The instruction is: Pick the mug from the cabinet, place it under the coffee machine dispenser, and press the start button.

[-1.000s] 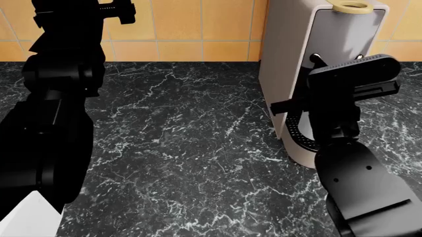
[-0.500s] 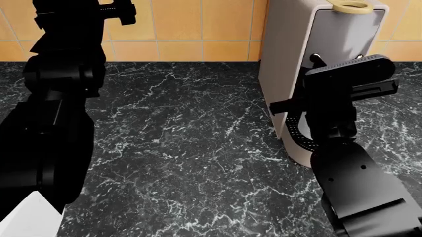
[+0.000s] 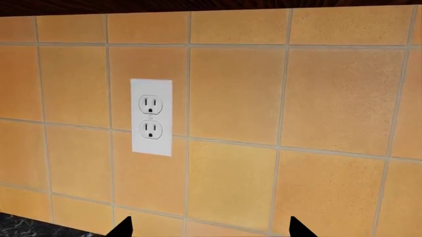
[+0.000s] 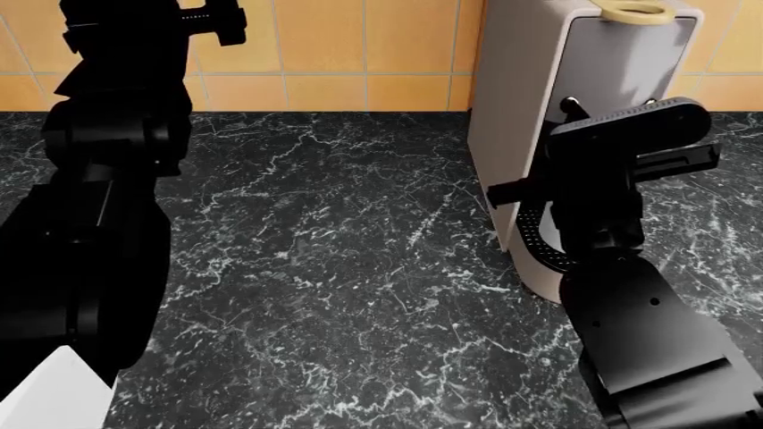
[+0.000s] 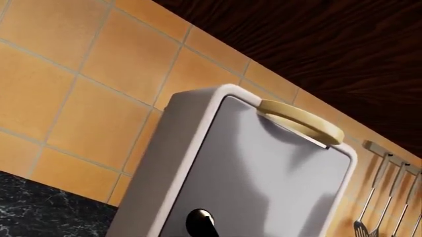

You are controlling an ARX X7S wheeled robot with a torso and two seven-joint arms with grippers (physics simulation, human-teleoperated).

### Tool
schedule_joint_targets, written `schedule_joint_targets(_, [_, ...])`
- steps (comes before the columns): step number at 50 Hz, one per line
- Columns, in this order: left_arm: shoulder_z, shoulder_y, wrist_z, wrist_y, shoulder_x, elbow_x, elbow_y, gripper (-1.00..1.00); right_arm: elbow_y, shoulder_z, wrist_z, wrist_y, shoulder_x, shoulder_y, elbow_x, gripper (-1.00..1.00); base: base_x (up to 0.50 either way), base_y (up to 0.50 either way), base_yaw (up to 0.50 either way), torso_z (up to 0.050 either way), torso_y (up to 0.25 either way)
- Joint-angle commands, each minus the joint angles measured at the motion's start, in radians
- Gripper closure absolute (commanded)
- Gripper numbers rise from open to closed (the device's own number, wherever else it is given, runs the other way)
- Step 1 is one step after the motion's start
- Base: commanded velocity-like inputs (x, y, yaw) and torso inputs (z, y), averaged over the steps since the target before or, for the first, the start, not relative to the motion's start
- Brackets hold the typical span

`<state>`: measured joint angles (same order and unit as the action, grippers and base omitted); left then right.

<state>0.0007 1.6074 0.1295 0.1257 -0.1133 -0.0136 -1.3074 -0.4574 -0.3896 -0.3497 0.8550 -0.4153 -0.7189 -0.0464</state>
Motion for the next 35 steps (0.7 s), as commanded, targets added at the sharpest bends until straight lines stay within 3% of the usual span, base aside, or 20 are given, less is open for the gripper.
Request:
schedule_joint_targets(1, [-0.001,-0.001,0.001,0.0,0.0,0.001,0.0,-1.0,0.112,0.013,0.032,-0.015,-0.007,-0.05,-0.075,1.0,0.01,0.0,0.01,0.0,0.0])
schedule_joint_targets(17, [-0.003,-0.002,0.0,0.0,-0.001,0.002,0.0,-1.0,0.058,0.036,0.027,0.01,-0.01,-0.036,-0.093,1.0,0.01,0.0,0.01,0.002,0.0])
schedule_joint_targets(28, [-0.005,-0.004,-0.016,0.0,-0.008,-0.003,0.001,-1.0,-0.4,0.204,-0.008,0.183,-0.043,0.1,-0.186,1.0,0.0,0.0,0.0,0.0,0.0])
schedule_joint_targets(32, [-0.009,-0.018,-0.04,0.029,-0.017,-0.011,0.052,-1.0,-0.589,0.329,-0.021,0.291,-0.041,0.139,-0.289,1.0,0.0,0.0,0.0,0.0,0.0])
schedule_joint_targets(34, [-0.012,-0.093,-0.053,0.149,-0.024,-0.021,0.255,-1.0,-0.59,0.364,-0.273,0.187,-0.212,0.143,-0.583,1.0,0.0,0.0,0.0,0.0,0.0])
schedule_joint_targets(35, [-0.014,-0.141,-0.06,0.225,-0.028,-0.027,0.386,-1.0,-0.59,0.329,-0.423,0.073,-0.348,0.134,-0.733,-1.0,0.0,0.0,0.0,0.0,0.0])
